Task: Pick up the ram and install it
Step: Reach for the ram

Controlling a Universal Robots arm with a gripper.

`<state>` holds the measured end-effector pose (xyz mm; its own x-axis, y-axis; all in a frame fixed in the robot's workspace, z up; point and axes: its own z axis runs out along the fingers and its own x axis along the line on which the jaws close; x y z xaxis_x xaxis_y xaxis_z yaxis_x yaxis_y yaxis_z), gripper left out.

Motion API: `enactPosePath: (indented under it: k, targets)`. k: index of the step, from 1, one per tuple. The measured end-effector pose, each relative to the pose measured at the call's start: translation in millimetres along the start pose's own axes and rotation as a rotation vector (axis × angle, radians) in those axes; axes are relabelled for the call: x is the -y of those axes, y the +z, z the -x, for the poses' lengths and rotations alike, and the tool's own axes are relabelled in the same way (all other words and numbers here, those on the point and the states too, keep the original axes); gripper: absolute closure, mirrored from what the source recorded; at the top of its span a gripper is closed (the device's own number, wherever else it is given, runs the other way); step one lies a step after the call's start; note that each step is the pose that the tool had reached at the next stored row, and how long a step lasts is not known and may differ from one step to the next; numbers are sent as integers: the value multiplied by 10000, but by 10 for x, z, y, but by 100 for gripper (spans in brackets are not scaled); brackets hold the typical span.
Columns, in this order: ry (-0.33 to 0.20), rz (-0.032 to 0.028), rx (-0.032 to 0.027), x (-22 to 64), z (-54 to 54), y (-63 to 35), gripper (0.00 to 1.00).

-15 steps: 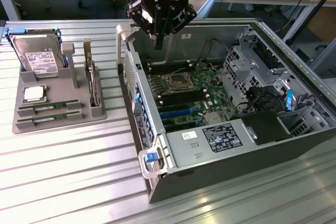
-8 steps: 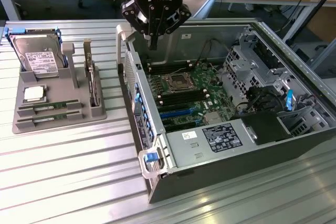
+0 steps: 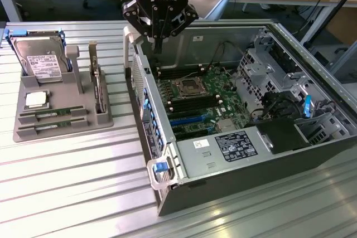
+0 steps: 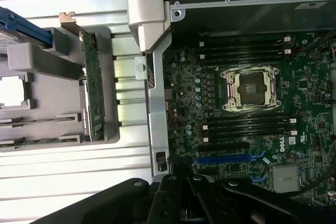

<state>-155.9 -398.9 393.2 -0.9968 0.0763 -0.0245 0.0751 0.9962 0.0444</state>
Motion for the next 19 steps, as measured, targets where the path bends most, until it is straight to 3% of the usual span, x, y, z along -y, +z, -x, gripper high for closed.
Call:
enactPosePath:
  k: [19]
  targets:
    - [0,0,0,24,-326,-9,89]
